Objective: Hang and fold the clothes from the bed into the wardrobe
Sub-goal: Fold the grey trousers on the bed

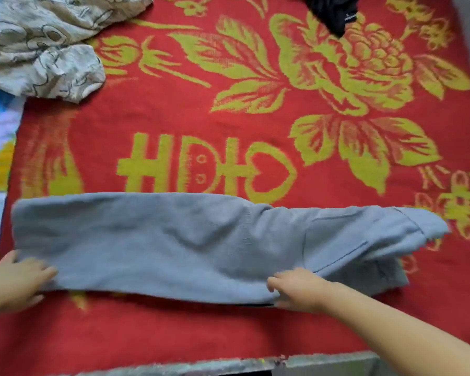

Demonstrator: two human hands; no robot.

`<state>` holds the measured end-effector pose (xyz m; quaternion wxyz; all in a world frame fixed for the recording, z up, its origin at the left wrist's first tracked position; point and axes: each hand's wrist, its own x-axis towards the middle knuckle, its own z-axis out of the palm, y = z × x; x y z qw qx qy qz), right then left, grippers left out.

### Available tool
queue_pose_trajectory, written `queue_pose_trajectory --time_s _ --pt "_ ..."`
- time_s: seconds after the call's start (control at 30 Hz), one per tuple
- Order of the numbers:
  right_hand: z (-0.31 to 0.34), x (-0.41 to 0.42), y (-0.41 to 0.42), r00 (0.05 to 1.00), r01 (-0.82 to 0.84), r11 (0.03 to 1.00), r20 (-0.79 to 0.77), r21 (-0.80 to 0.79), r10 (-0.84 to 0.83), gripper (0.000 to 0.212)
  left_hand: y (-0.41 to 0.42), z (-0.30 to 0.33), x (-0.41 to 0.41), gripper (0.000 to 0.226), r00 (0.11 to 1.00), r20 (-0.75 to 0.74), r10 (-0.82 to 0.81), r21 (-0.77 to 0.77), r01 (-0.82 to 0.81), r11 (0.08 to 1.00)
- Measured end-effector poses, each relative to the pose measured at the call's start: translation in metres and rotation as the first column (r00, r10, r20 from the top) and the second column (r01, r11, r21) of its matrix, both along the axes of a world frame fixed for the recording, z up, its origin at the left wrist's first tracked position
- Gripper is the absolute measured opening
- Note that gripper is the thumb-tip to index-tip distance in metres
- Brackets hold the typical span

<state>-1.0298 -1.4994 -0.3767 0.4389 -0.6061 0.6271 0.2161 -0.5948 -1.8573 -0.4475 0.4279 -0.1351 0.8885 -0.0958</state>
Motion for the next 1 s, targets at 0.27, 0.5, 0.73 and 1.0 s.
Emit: queue_pose_trajectory --time_s 0.27,0.5,0.73,1.0 --pt "0.011 -0.13 0.076 0.633 0.636 0.581 -0.088 -0.508 -0.769 0.023 0.181 0.05 -0.266 0.033 0.703 -0.71 0.041 0.274 0.222 0.936" --pt "-0.009 -0.25 0.175 0.059 0.9 0.117 -0.149 -0.421 -0.987 0.061 0.406 0.02 -0.437 0.057 0.825 -0.543 0.158 0.422 0.105 0.9" --pt "-0.011 -0.252 0.185 0.126 0.949 0.06 0.198 -0.309 -0.972 0.022 0.41 0.011 -0.455 0.039 0.736 -0.641 0.215 0.395 0.077 0.915" --pt "-0.039 -0.223 0.248 0.112 0.976 0.064 0.231 -0.207 -0.967 0.045 0.44 0.01 -0.406 0.068 0.825 -0.564 0.041 0.374 0.211 0.903"
